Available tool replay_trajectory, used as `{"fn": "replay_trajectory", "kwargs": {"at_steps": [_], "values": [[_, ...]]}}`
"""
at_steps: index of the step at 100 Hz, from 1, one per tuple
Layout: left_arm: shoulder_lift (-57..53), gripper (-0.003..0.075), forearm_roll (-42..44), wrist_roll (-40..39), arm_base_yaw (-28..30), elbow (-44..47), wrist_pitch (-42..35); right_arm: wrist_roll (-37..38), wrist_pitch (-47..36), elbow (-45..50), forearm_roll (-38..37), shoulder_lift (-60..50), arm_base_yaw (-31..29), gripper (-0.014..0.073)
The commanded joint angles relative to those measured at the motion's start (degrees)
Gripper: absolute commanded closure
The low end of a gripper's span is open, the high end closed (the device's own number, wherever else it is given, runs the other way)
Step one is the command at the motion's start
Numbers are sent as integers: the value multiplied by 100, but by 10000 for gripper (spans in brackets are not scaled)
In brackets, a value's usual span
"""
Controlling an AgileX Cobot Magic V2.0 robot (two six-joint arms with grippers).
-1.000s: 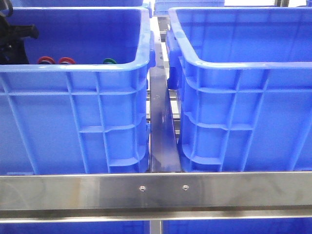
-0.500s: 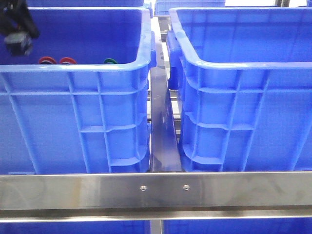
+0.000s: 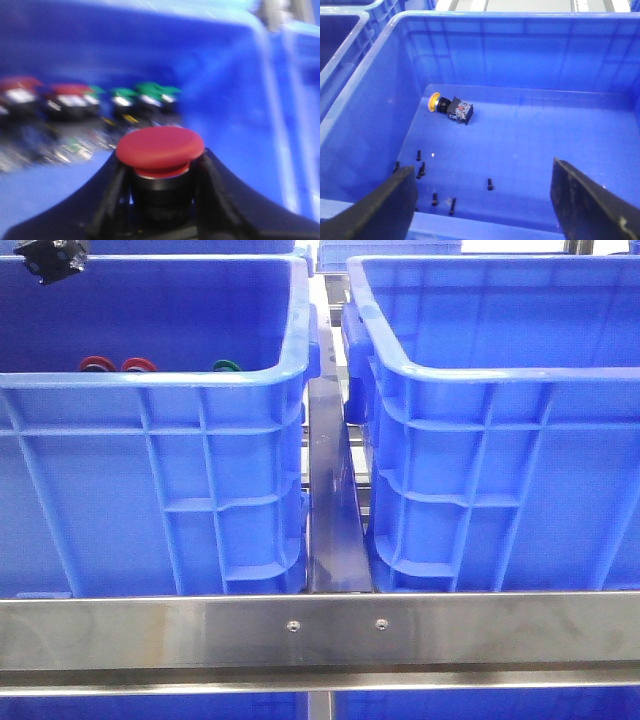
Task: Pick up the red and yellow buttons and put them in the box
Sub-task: 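Lift the red push-button out of the bin with the left gripper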
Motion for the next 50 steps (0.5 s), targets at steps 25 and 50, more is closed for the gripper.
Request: {"fn": "replay_trajectory", "kwargs": {"at_steps": [25, 50], "values": [[-1342, 739, -3445, 1524, -21, 1785, -240, -10, 100, -136, 348, -17, -33, 23], [-1591, 739, -5153, 2482, -685, 2562, -194, -65, 457, -136, 744, -17, -33, 23]]}}
